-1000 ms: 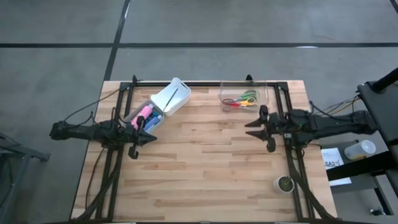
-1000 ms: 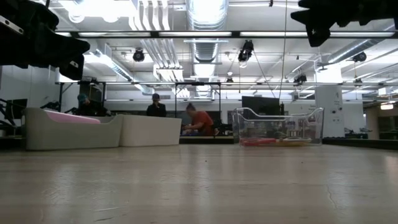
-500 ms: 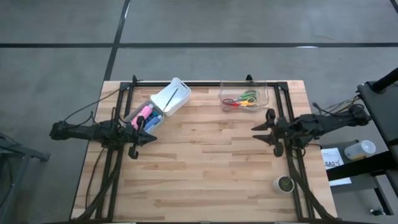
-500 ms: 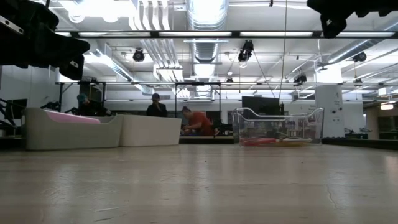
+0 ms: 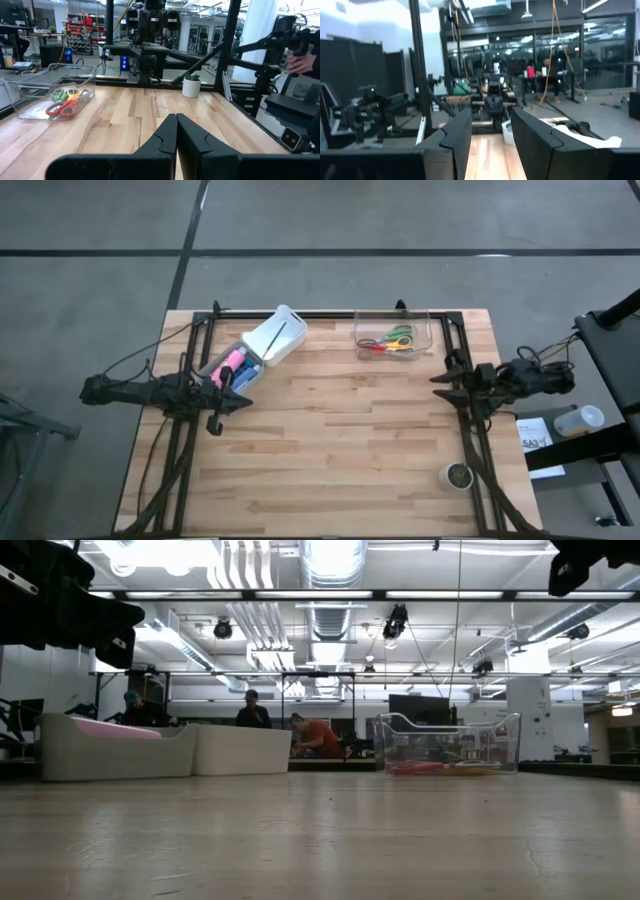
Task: Pick & Place Paint Supplies
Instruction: Return to Home Position
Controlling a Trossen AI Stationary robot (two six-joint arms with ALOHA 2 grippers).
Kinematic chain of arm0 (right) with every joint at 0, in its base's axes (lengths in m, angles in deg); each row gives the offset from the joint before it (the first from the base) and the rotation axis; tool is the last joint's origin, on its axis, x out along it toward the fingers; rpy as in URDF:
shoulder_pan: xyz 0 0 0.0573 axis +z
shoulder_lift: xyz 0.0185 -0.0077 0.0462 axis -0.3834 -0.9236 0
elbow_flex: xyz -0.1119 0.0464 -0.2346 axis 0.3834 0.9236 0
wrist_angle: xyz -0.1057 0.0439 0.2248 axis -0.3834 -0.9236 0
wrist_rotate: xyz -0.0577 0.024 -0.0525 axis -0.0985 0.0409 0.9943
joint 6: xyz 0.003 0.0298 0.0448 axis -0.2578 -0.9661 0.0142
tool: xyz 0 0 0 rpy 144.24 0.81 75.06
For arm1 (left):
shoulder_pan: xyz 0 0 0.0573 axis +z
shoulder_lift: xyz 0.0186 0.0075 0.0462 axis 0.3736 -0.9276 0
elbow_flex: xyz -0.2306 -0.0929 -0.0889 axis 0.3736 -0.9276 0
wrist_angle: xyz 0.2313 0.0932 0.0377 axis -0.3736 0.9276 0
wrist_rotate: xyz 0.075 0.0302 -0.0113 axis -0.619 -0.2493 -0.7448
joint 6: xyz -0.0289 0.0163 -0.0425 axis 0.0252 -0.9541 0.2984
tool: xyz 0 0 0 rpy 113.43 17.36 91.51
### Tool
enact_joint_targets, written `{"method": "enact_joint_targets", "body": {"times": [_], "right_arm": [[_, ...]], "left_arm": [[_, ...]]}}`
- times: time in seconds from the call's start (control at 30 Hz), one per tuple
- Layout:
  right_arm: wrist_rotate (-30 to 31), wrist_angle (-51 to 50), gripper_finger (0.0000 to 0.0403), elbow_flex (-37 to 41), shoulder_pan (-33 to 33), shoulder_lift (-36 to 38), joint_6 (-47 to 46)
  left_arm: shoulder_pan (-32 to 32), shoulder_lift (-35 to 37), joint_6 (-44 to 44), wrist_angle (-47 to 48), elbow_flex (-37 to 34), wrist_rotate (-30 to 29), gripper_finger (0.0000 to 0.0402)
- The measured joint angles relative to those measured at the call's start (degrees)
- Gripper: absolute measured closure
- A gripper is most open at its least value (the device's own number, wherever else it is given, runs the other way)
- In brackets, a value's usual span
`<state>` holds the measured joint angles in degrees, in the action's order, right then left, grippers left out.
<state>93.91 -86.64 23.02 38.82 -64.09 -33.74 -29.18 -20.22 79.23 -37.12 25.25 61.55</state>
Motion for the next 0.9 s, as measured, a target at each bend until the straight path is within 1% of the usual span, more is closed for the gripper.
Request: {"method": "enact_joint_targets", "body": {"times": [0.03,0.2,0.33,0.5,0.63,0.73,0.9], "right_arm": [[-0.04,0.10,0.0266,0.93,0.00,1.41,-0.04],[-0.03,1.16,0.0266,2.94,-0.03,1.22,-0.28],[-0.09,5.46,0.0266,4.00,-0.02,1.37,-0.09],[-0.06,15.48,0.0266,9.73,-0.02,1.39,-0.61],[-0.03,26.07,0.0266,16.75,-0.02,1.38,-3.91],[0.48,25.48,0.0266,16.88,-0.03,0.94,-5.75],[0.58,23.32,0.0266,16.99,-0.04,1.34,-4.82]], "left_arm": [[0.00,0.00,0.00,0.01,0.00,0.00,0.0393],[-0.01,-0.26,0.00,-0.01,0.00,-0.16,0.0393],[-0.02,-0.65,0.00,0.01,0.00,-0.17,0.0394],[-0.02,-0.71,0.00,-0.03,0.00,-0.17,0.0394],[-0.02,-0.74,0.00,-0.03,0.00,-0.15,0.0394],[-0.02,-0.74,0.02,-0.01,0.00,-0.04,0.0394],[-0.02,-0.79,0.02,-0.02,0.00,0.00,0.0394]]}}
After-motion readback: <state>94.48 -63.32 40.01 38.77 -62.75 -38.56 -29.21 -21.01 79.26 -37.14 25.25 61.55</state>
